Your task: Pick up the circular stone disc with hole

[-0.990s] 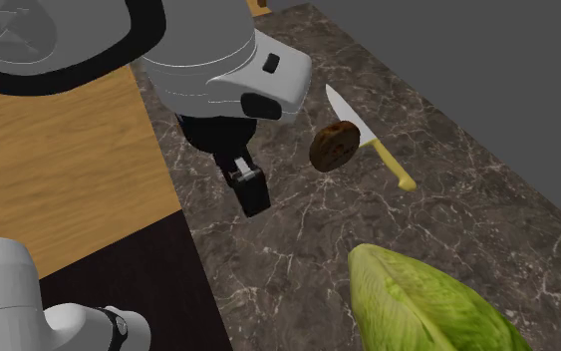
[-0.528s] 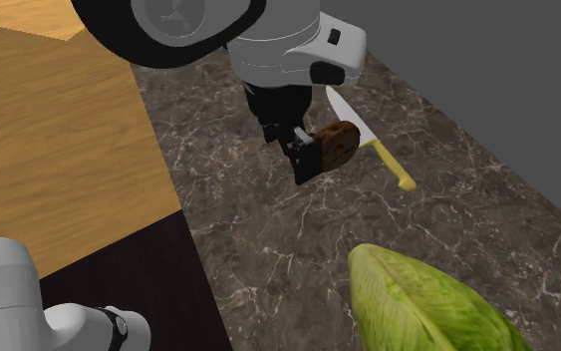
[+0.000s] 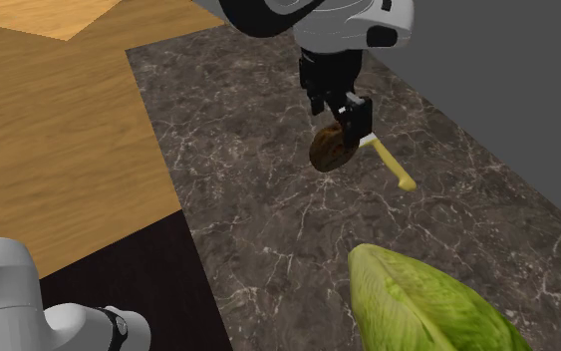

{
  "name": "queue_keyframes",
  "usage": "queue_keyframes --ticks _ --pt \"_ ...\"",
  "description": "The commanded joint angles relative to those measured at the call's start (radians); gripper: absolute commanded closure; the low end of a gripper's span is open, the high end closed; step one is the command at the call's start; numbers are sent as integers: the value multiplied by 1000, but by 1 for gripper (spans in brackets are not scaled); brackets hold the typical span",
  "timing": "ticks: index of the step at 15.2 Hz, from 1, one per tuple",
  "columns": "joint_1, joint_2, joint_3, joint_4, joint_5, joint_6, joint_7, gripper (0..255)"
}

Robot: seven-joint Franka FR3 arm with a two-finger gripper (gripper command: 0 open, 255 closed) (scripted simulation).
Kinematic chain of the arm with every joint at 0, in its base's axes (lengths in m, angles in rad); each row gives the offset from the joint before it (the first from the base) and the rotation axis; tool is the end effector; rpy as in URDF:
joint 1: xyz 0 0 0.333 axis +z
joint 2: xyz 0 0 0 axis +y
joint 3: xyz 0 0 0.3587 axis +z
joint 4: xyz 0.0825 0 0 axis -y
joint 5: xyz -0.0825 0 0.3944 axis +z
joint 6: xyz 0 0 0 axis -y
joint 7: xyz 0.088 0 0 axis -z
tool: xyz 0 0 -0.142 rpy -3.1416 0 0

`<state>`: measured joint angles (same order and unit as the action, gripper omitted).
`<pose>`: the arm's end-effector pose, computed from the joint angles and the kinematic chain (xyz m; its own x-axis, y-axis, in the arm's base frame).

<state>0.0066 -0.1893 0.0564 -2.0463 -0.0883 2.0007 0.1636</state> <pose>0.5221 0.0265 0.5409 0.9859 -0.0634 0.1546 -0.0751 -0.9947 0.0709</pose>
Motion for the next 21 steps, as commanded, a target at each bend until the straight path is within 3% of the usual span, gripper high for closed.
queue_keyframes --ticks 1,10,11,21 --pt "0 53 6 40 -13 25 17 0" --pt "-1 70 6 -44 -20 126 28 0" --pt "-1 70 5 -44 -20 126 27 255" --pt "0 67 6 -33 -19 113 26 255"
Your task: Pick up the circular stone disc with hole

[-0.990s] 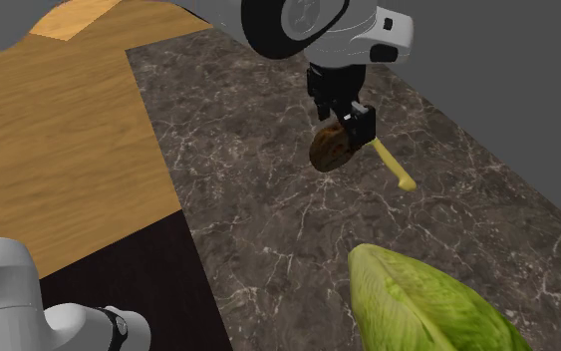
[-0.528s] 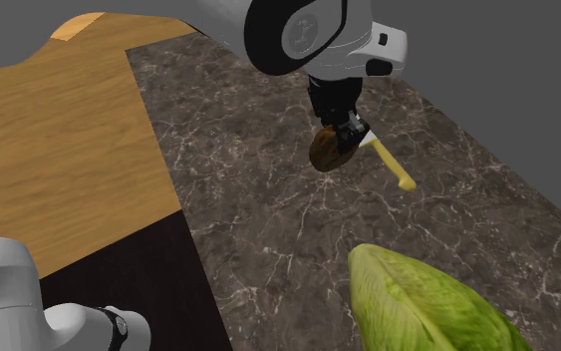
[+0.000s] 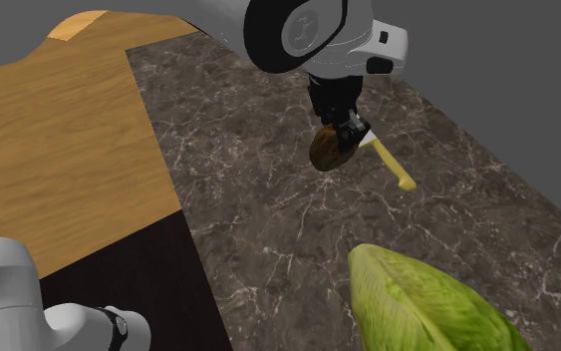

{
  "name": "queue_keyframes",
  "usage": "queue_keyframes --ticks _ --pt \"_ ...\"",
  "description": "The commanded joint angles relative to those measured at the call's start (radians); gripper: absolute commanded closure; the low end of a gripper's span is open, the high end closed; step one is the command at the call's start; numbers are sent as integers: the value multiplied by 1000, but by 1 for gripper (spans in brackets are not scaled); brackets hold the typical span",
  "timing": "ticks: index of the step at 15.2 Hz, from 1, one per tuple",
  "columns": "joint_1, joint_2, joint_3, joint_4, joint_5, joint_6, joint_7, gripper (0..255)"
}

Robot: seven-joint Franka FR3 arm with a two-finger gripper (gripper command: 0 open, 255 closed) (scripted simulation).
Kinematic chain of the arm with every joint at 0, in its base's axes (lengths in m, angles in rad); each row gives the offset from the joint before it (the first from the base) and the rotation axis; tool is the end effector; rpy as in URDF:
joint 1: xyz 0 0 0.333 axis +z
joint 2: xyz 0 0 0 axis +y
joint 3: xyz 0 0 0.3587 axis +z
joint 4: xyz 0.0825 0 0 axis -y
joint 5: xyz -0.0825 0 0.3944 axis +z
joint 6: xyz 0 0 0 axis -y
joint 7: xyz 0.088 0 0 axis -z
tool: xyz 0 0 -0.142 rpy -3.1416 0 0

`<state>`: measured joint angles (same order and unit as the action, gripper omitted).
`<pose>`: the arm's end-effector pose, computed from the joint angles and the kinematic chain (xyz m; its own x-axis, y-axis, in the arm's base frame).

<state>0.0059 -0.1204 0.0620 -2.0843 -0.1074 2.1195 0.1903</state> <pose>0.5431 0.0298 0.4978 0.9834 -0.0658 0.1689 -0.0795 -0.9939 0.0758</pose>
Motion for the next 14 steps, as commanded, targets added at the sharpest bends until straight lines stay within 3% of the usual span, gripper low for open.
queue_keyframes --ticks 1,14 --pt "0 -5 0 15 1 -20 -2 255" --pt "2 -20 1 173 11 -192 -20 255"
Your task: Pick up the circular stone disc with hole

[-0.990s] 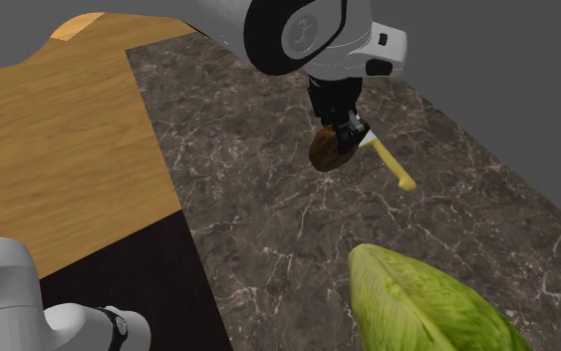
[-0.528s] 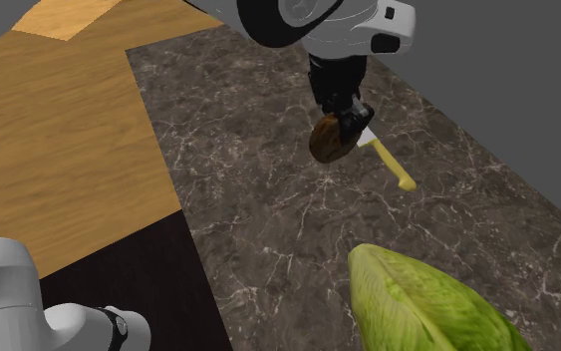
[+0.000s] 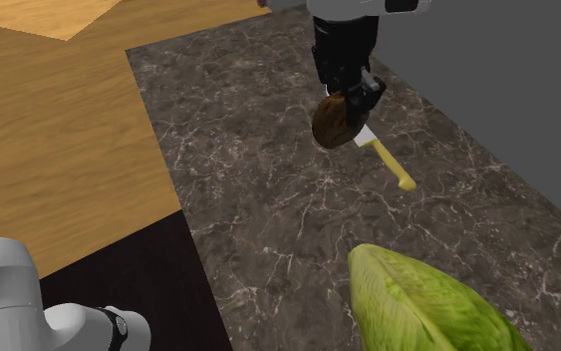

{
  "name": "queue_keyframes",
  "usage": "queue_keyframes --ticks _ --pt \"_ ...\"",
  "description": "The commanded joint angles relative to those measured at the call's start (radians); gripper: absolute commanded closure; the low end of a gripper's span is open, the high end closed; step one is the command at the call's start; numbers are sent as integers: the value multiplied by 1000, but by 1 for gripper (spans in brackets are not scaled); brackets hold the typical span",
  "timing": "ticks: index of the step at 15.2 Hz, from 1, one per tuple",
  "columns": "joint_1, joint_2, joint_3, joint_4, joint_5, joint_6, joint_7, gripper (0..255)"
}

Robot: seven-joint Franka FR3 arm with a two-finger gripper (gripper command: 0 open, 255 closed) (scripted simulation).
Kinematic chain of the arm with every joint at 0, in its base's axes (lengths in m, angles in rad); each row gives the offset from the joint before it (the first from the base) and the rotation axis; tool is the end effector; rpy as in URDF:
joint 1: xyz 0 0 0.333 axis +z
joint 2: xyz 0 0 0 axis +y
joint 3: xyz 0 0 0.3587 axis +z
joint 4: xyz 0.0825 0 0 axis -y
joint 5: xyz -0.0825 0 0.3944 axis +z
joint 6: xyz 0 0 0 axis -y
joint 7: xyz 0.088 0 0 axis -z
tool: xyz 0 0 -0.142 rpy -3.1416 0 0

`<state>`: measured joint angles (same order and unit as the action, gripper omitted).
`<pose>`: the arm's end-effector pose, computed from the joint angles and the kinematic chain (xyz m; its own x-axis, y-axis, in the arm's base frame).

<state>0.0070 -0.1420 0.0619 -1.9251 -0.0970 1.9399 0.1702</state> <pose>0.5424 0.0294 0.5712 0.9834 -0.0657 0.1692 -0.0795 -0.9939 0.0758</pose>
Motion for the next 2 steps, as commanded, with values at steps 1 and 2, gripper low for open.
queue_keyframes --ticks 1,2 --pt "1 1 1 15 0 -15 0 255" --pt "1 1 1 16 0 -15 0 255"
